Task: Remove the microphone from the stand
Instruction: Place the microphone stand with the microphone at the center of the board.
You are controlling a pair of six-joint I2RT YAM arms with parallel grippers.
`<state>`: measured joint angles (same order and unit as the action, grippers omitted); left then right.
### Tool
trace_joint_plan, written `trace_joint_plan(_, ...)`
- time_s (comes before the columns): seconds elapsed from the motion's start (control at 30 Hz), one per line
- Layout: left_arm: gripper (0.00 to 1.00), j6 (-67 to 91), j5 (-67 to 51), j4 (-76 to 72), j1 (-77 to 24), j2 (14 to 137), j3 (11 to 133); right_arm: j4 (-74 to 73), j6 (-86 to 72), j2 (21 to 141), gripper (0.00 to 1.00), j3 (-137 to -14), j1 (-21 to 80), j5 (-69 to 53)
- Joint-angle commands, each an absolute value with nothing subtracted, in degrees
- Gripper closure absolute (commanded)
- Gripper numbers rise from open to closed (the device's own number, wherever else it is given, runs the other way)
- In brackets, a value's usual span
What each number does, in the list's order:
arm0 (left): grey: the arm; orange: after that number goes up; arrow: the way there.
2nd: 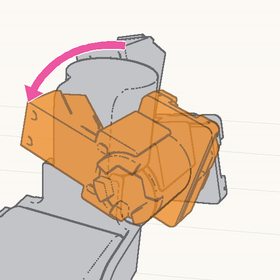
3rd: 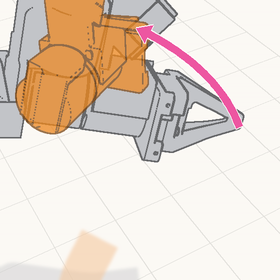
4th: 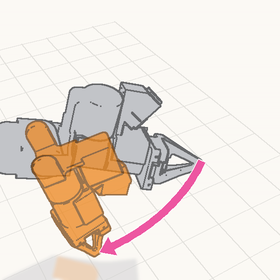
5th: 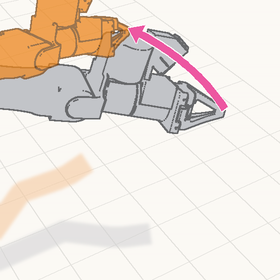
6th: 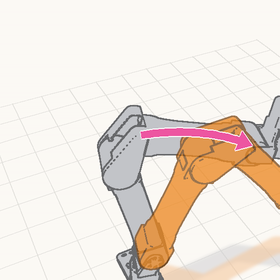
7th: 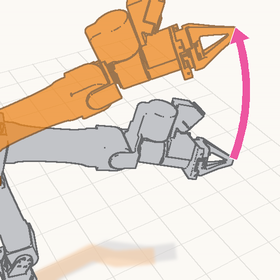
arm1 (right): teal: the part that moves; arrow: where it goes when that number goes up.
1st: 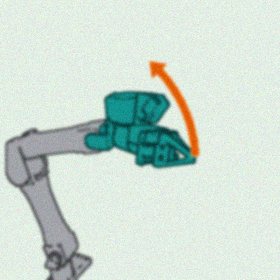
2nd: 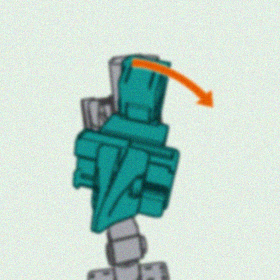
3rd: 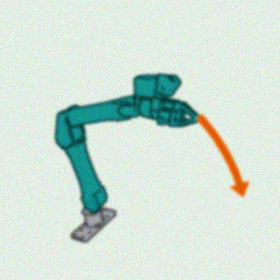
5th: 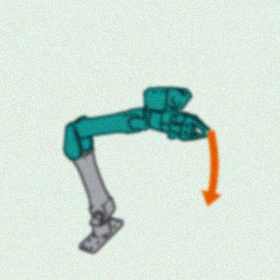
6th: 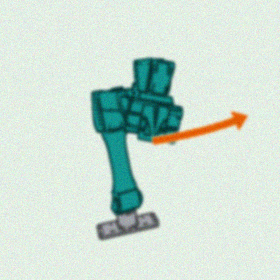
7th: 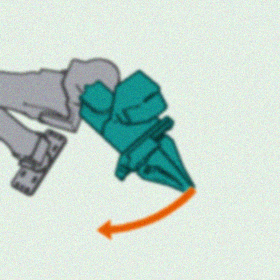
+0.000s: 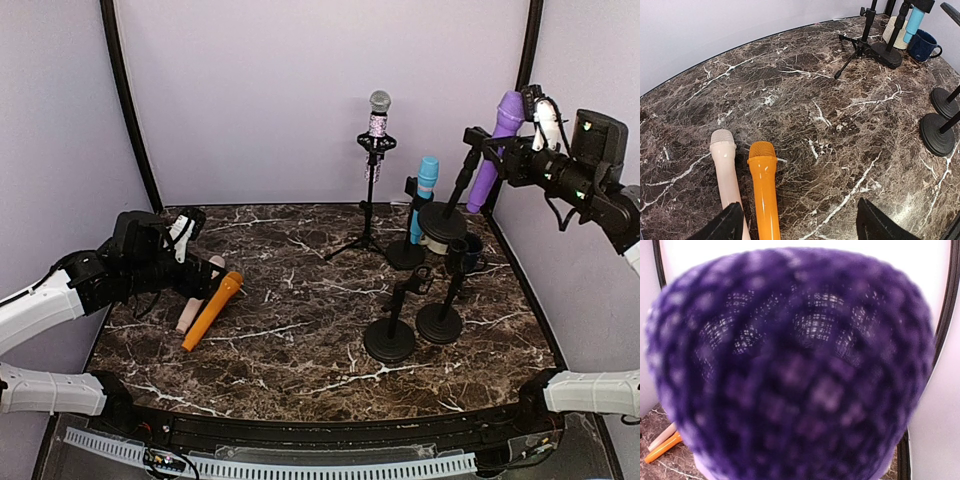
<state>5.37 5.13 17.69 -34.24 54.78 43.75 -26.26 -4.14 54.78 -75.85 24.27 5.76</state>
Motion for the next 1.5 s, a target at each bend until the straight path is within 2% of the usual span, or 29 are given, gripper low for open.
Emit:
trace_joint_plan(0.0,0.2,5.82,4.47,17.82,-33.88,54.14,43.24,-21.86,-6.26,53.44,0.94,-81.58,25.76,3.37)
trace_joint_plan(0.17,0.2,5.85,4.36,17.66,-33.93,53.78,43.12,-20.92,-8.06,56.13,0.96,-83.24,29.05,-1.23)
trace_joint_plan(0.4,0.2,5.6,4.2,17.32,-33.93,53.04,42.91,-17.53,-3.83,63.88,0.96,-86.93,40.26,3.46)
trace_joint_plan(0.63,0.2,4.77,1.36,15.66,-33.93,50.6,42.14,-12.26,-3.53,72.94,0.96,-88.79,48.88,-0.45)
trace_joint_plan(1.17,0.2,1.8,-22.75,3.96,-33.93,42.99,37.29,11.37,-3.35,90.01,0.95,-73.91,64.15,-14.34)
trace_joint_plan(1.47,0.19,1.52,-31.29,0.53,-34.01,41.66,35.55,11.33,-0.83,93.13,0.93,-71.57,66.57,-16.5)
